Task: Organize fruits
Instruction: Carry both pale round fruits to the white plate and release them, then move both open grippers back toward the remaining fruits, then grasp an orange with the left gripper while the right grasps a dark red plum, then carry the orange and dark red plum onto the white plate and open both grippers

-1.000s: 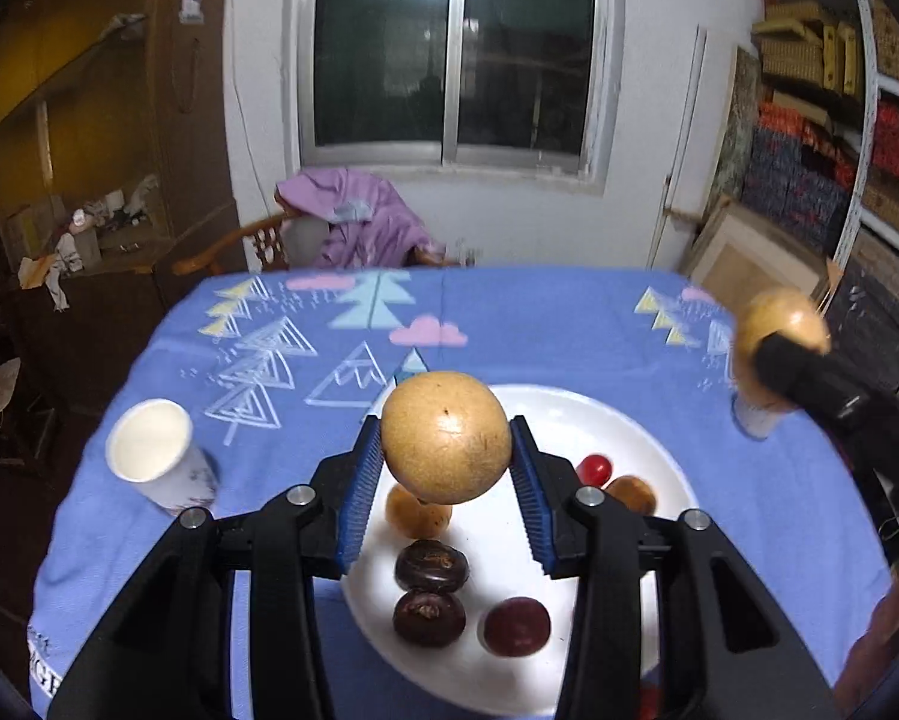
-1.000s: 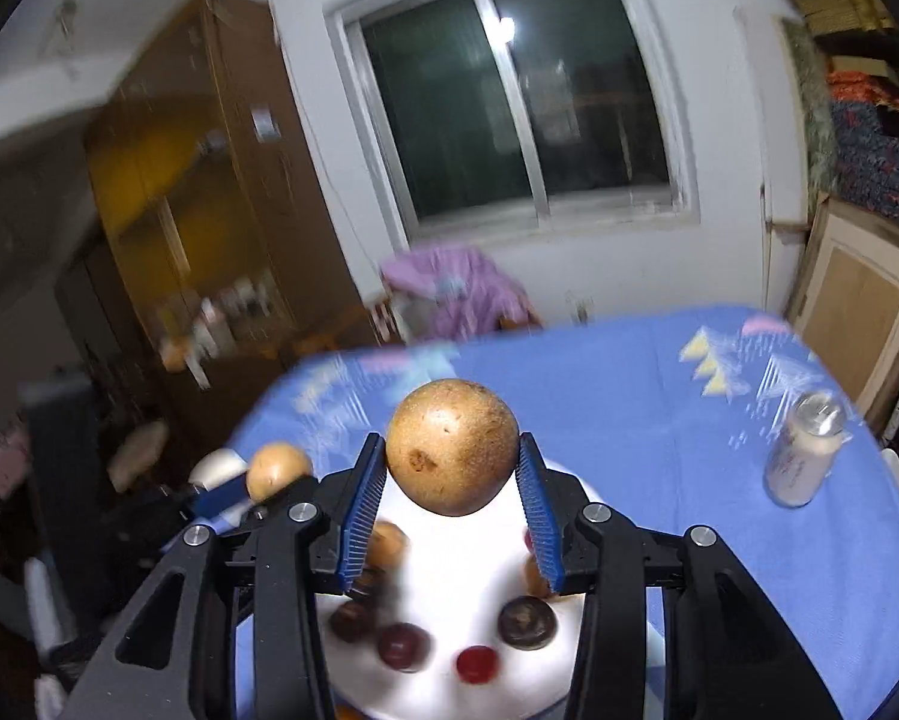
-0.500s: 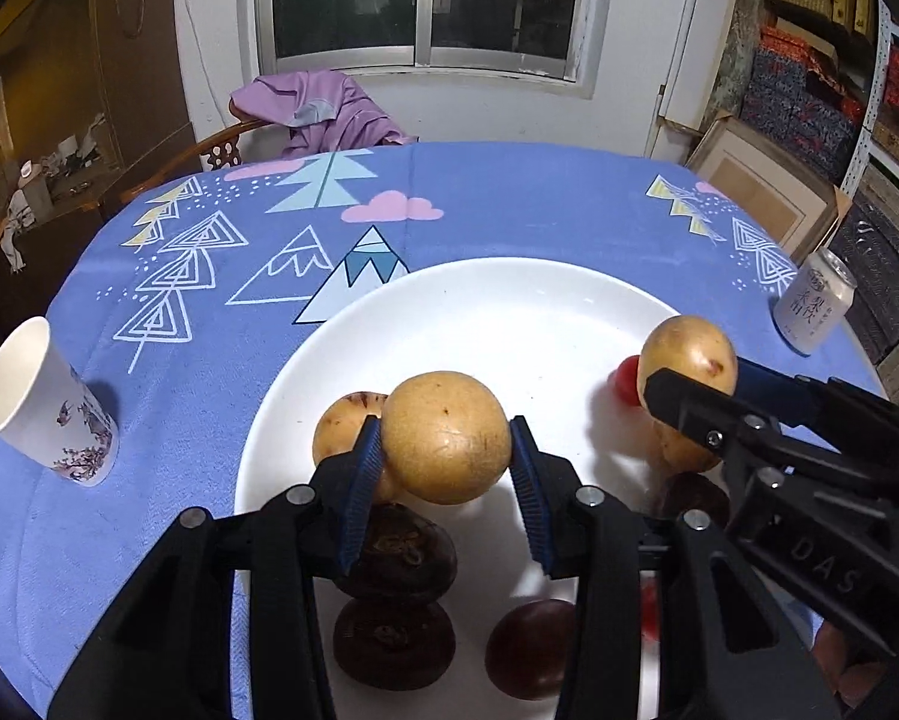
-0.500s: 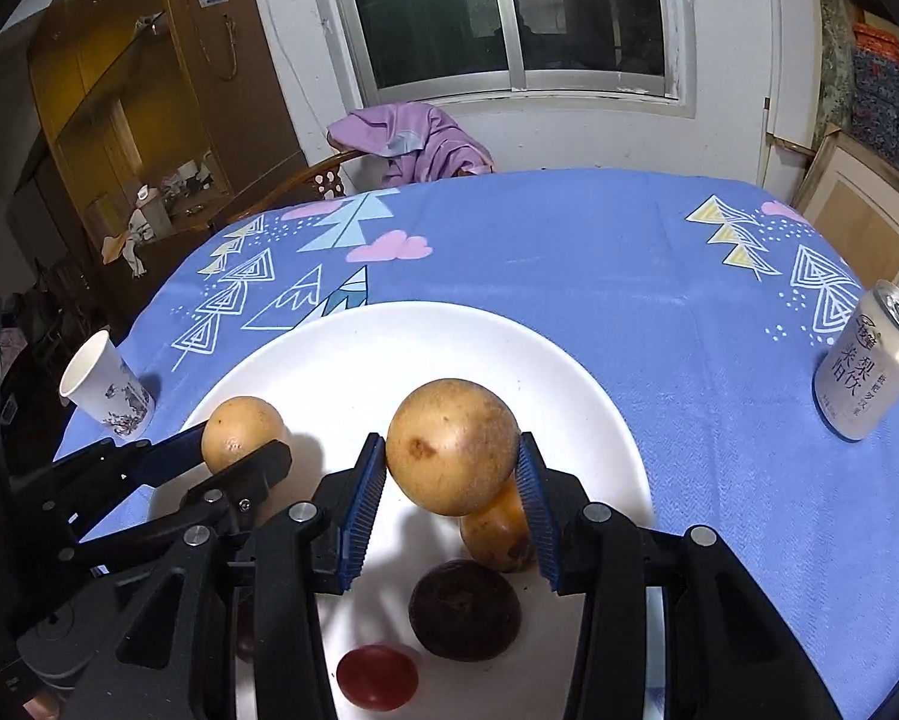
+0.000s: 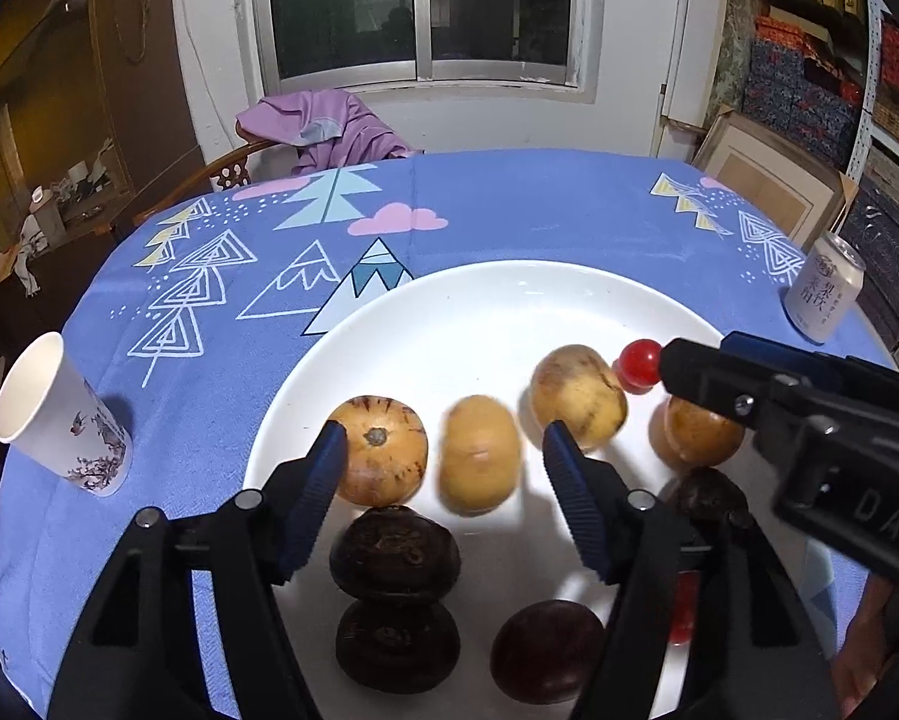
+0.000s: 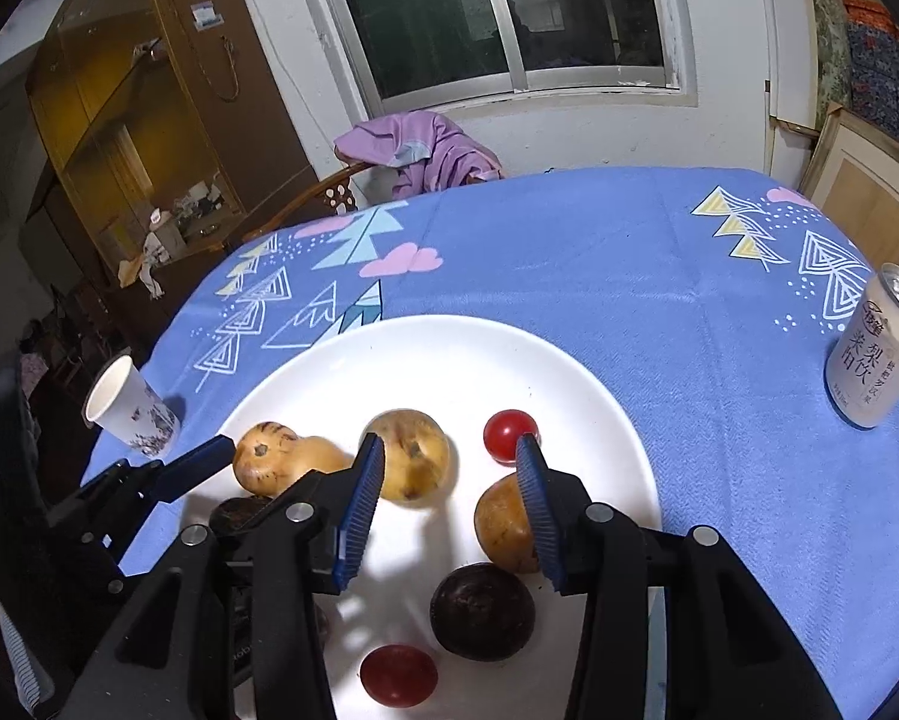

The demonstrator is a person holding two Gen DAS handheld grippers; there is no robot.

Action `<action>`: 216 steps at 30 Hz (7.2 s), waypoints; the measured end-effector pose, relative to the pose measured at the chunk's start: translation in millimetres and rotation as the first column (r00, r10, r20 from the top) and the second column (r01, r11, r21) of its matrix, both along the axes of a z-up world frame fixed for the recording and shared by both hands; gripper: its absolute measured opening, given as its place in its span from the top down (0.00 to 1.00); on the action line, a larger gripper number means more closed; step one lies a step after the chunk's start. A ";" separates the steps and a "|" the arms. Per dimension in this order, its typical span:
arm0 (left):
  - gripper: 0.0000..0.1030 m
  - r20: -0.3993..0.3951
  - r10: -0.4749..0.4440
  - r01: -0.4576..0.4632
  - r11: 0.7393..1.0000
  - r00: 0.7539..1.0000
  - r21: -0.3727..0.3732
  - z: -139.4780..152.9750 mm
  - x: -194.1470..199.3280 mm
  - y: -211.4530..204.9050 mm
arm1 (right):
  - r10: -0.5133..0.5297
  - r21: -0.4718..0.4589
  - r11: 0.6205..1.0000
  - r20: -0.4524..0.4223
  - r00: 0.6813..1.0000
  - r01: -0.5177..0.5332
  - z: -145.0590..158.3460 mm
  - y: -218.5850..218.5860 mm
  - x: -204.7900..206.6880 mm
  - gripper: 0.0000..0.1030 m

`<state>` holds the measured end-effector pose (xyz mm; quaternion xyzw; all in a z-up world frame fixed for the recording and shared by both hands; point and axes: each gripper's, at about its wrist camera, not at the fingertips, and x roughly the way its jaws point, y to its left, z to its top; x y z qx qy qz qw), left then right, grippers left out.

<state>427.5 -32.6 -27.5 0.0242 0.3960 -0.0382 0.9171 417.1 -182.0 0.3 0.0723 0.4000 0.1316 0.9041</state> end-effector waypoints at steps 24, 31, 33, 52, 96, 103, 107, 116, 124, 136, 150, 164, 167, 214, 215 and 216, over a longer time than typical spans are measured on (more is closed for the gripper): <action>0.09 0.246 0.214 -0.213 0.977 0.945 -0.031 69.4 -138.7 69.5 | 0.023 -0.045 0.999 0.432 0.902 -0.003 85.6 11.3 -187.4 0.23; 0.09 0.157 0.205 -0.197 0.978 0.966 -0.065 29.2 -198.2 91.0 | -0.126 -0.035 0.990 0.268 0.955 0.140 12.5 -40.1 -225.0 0.23; 0.09 0.123 0.187 -0.183 0.982 0.975 -0.042 14.5 -209.5 87.7 | -0.157 0.015 0.987 0.252 0.955 0.158 7.1 -54.8 -235.7 0.20; 0.09 0.106 -0.132 0.129 0.991 0.986 0.032 -4.3 -249.3 24.9 | -0.270 0.173 0.954 0.126 0.955 0.247 -17.4 -90.3 -229.3 0.13; 0.05 0.077 -0.082 0.075 0.992 0.994 0.102 -13.4 -253.7 39.0 | 0.168 -0.028 0.986 0.215 0.962 -0.166 -16.1 -4.4 -277.9 0.13; 0.04 0.025 -0.048 0.047 0.998 0.999 0.043 -17.4 -243.7 51.8 | 0.321 -0.093 0.946 0.153 0.935 -0.310 -20.2 23.8 -279.9 0.16; 0.04 -0.004 -0.035 0.035 0.999 0.999 -0.021 -18.0 -238.1 60.3 | 0.356 -0.126 0.931 0.096 0.929 -0.344 -25.6 35.7 -277.8 0.18; 0.04 -0.090 -0.156 0.152 0.987 0.984 -0.054 -33.4 -212.1 34.0 | 0.471 -0.105 0.874 -0.058 0.880 -0.475 -45.1 58.8 -283.2 0.19; 0.33 -0.118 -0.168 0.157 0.983 0.979 -0.092 -36.4 -211.3 36.6 | 0.413 0.006 0.910 -0.094 0.906 -0.414 -48.4 49.0 -272.8 0.24; 0.33 -0.135 -0.140 0.127 0.987 0.981 -0.101 -34.5 -227.0 47.8 | 0.403 0.032 0.915 -0.106 0.909 -0.402 -49.3 63.9 -266.3 0.28; 0.43 -0.138 -0.119 0.106 0.990 0.983 -0.094 -35.7 -230.2 51.7 | 0.358 0.094 0.933 -0.125 0.925 -0.348 -56.4 52.8 -252.1 0.60; 0.56 -0.124 -0.124 0.108 0.986 0.984 -0.124 -33.8 -232.0 54.6 | 0.342 0.141 0.935 -0.111 0.933 -0.326 -55.6 41.7 -255.3 0.61; 0.54 -0.136 -0.130 0.114 0.986 0.982 -0.123 -36.8 -232.6 53.5 | 0.342 0.140 0.935 -0.115 0.933 -0.326 -56.2 41.1 -255.2 0.61; 0.57 -0.102 0.030 -0.048 0.982 0.994 -0.184 11.1 58.9 40.3 | 0.132 -0.076 0.988 -0.040 0.990 -0.135 -6.4 38.3 -13.5 0.61; 0.57 -0.110 0.024 -0.045 0.980 0.994 -0.194 7.7 60.8 41.1 | 0.133 -0.080 0.987 -0.045 0.990 -0.136 -8.4 39.9 -13.8 0.61; 0.57 -0.114 0.023 -0.045 0.980 0.993 -0.195 5.6 61.6 40.9 | 0.133 -0.082 0.987 -0.047 0.990 -0.136 -9.5 40.9 -14.7 0.61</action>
